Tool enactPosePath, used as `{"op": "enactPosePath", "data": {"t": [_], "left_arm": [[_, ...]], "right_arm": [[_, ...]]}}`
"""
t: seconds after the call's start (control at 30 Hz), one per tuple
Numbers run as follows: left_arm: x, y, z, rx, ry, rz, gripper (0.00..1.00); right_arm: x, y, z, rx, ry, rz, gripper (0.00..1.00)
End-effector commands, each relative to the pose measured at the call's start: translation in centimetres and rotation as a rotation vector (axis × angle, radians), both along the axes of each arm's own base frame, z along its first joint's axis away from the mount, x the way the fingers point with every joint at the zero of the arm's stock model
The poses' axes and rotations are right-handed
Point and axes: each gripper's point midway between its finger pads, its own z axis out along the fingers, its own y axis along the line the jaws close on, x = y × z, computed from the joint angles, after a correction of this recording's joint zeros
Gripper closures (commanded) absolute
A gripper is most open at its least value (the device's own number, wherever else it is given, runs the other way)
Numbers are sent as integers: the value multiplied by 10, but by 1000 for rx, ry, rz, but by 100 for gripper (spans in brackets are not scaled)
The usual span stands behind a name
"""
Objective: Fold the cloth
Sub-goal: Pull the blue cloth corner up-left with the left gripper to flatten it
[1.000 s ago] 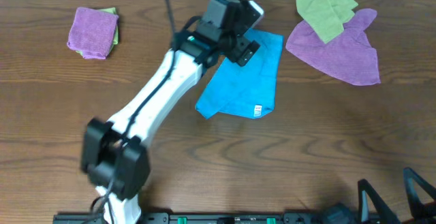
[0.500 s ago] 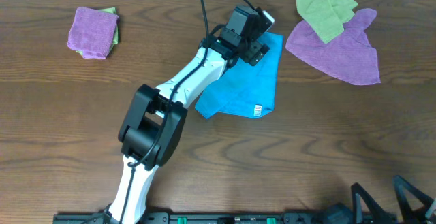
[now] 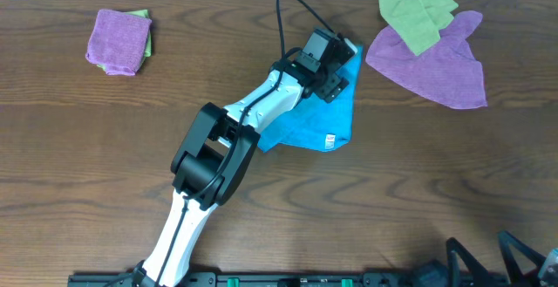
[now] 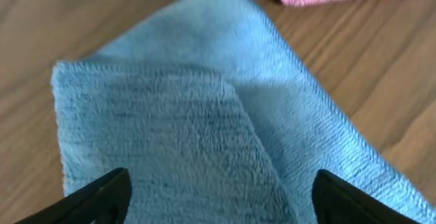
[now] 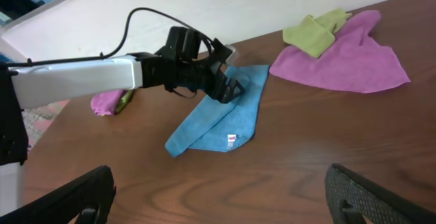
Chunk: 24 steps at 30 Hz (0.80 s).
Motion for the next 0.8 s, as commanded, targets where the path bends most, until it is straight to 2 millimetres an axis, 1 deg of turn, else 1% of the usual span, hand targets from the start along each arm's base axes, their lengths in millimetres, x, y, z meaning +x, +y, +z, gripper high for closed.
{"op": "enactPosePath", "data": {"t": [0.0, 0.17, 0.23, 0.3, 0.37, 0.47, 0.5, 0.67, 0.7, 0.77], "left_arm": [[4, -2, 7, -2, -15, 8, 18], [9, 5, 6, 28, -36, 41, 36], [9, 5, 6, 28, -35, 40, 40], [8, 5, 5, 27, -31, 37, 40], [4, 4, 4, 22, -12, 25, 35], [-11, -6, 0, -16, 53, -34, 32], [-14, -6, -2, -16, 68, -42, 32], [-18, -3, -13, 4, 96, -41, 33], [-18, -3, -13, 5, 97, -41, 34], [-16, 0, -14, 19, 87, -27, 41]], "right_arm": [[0, 1, 0, 12, 9, -7, 2], [0, 1, 0, 13, 9, -7, 5], [0, 1, 0, 13, 9, -6, 6], [0, 1, 0, 17, 10, -7, 6], [0, 1, 0, 17, 10, -7, 6], [0, 1, 0, 18, 10, -3, 6], [0, 2, 0, 18, 11, -1, 6], [-1, 2, 0, 18, 14, 2, 5], [-1, 2, -1, 17, 15, 2, 6], [-1, 2, -1, 17, 16, 3, 6]]}}
